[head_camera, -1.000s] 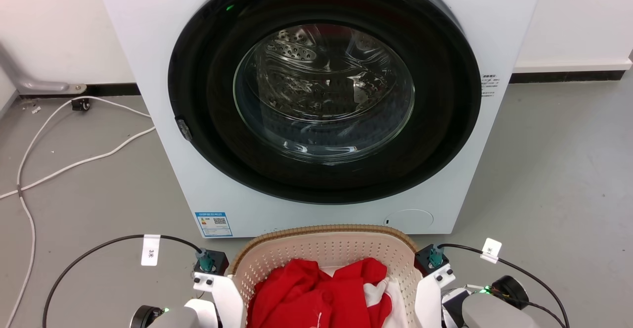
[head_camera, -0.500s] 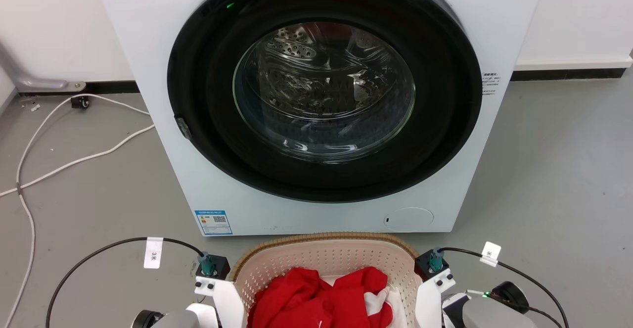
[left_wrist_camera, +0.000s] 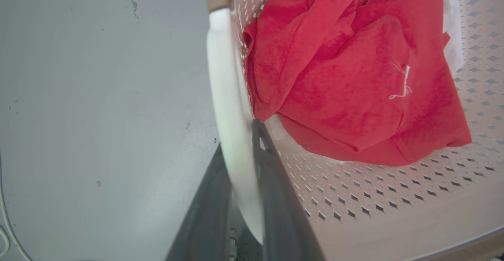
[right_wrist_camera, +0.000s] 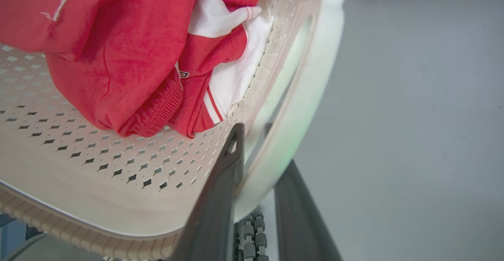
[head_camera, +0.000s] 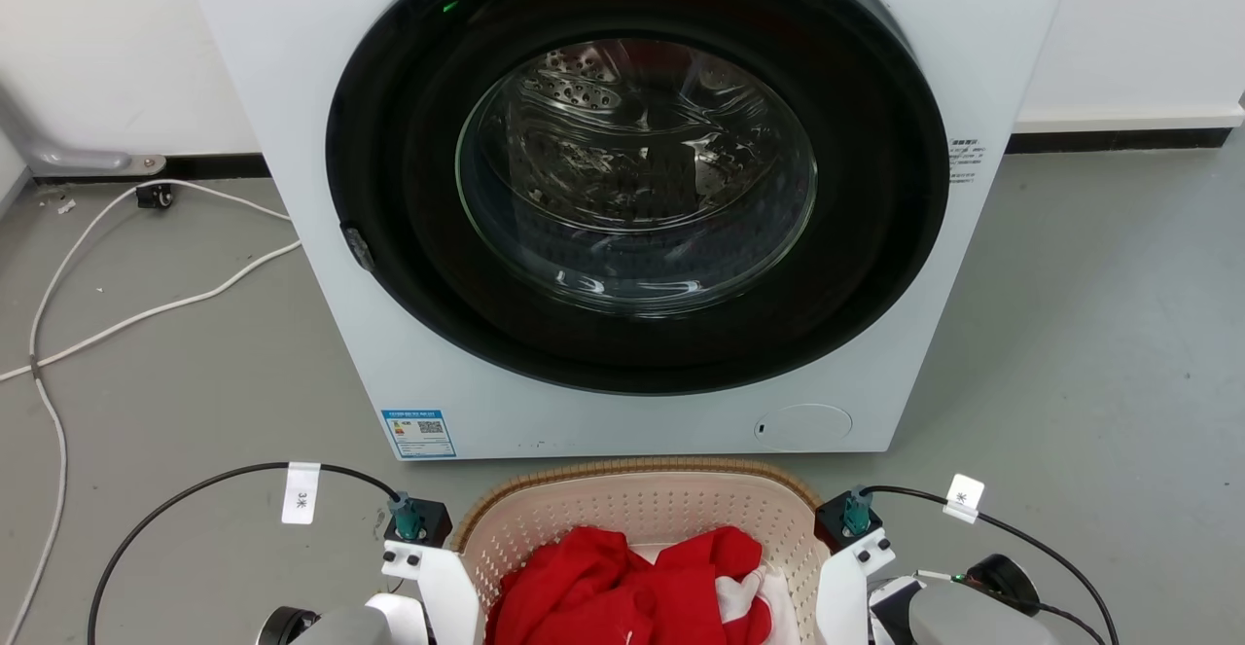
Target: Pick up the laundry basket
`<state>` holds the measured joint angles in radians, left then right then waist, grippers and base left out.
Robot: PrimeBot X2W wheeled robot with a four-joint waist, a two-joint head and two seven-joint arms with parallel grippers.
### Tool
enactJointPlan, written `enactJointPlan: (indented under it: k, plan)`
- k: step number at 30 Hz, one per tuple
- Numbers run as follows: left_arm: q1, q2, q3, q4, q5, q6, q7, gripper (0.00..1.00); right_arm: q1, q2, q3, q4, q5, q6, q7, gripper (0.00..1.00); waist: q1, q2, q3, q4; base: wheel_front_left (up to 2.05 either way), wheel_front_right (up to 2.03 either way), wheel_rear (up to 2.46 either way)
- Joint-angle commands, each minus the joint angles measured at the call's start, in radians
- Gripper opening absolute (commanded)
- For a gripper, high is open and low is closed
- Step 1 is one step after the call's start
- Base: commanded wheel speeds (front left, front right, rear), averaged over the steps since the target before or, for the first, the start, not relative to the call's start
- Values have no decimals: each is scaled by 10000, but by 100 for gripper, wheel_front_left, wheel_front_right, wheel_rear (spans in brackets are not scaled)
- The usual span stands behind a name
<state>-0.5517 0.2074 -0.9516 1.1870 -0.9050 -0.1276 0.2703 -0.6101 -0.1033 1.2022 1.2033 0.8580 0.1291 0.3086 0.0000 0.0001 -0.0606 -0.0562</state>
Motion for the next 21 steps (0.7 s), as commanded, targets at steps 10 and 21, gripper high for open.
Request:
enactJointPlan:
  k: [10,21]
  plan:
    - [-246,-34,-354,-35,-343,-32,-58,0,-174,39,342,-31,343,28,10,0,0,-1,46,4,0,0,0]
    - [-300,3,-686,-27,-668,-32,-94,0,-216,30,559,-49,558,28,24,0,0,-1,99,1,0,0,0]
